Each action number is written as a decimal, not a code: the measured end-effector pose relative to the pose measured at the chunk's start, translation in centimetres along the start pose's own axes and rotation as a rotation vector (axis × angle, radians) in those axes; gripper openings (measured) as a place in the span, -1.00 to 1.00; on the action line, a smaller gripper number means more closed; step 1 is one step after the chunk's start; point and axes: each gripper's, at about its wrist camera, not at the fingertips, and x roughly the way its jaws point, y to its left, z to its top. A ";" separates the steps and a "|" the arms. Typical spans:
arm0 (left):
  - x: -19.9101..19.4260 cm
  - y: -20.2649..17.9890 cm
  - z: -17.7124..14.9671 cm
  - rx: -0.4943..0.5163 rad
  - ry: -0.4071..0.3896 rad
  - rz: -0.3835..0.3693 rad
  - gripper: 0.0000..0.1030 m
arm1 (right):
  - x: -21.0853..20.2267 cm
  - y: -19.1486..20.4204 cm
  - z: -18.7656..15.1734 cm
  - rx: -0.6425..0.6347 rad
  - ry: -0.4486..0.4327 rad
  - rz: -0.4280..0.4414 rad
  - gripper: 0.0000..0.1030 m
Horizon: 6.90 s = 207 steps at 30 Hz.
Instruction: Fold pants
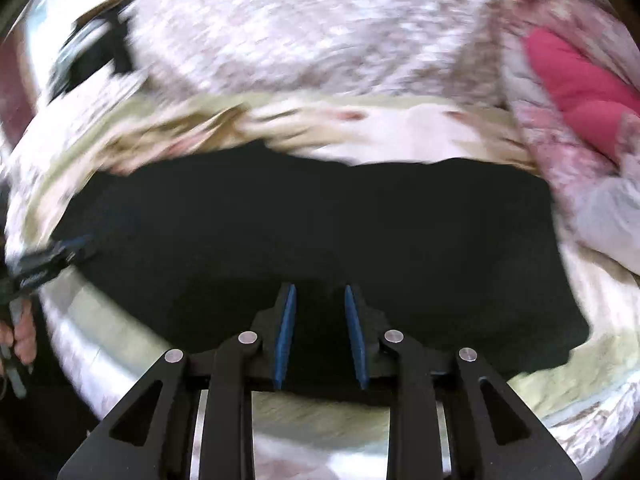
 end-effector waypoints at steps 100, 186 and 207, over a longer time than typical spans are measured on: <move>4.0 -16.7 0.7 0.296 0.143 -0.429 -0.84 | -3.3 -1.3 -3.1 0.143 -0.004 0.072 0.11; 0.1 -9.1 0.4 0.209 0.053 -0.162 -0.07 | 0.0 0.7 -1.9 0.143 0.091 0.273 -0.64; -0.8 -9.4 0.3 0.211 0.031 -0.056 -0.07 | -5.5 -7.9 -3.4 0.389 -0.017 0.112 0.02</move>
